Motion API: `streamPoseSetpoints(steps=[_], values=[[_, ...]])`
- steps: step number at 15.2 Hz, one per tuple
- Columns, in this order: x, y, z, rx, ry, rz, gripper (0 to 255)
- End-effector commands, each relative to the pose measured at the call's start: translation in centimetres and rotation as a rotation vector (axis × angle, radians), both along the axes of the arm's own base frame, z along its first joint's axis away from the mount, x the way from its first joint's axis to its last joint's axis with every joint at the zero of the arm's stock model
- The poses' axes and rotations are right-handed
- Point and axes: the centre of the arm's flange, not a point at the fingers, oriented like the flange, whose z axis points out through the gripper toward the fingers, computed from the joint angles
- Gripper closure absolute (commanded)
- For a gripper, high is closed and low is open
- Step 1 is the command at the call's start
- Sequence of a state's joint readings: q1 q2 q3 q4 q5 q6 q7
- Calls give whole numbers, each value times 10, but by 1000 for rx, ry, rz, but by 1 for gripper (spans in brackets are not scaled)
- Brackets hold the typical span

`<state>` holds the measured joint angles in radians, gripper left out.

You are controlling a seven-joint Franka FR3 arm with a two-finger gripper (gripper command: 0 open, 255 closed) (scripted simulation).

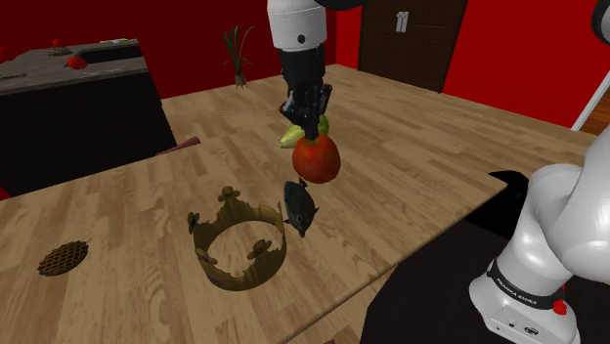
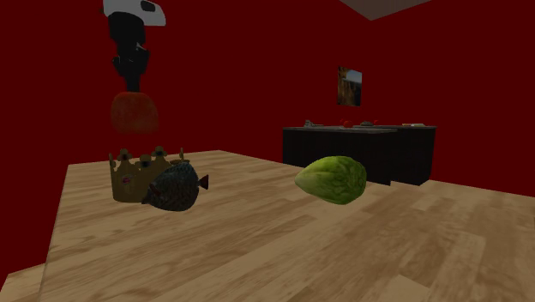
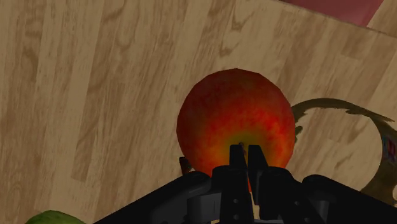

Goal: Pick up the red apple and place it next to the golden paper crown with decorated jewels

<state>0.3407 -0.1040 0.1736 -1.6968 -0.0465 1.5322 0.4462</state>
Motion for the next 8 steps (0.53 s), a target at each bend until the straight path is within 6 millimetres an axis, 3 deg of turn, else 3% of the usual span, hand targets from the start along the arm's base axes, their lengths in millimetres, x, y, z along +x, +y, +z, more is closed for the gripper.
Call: streamPoseSetpoints(steps=[1, 8], values=[[-11, 26, -1, 0, 0, -2, 255], [-40, 113, 0, 0, 0, -2, 255]])
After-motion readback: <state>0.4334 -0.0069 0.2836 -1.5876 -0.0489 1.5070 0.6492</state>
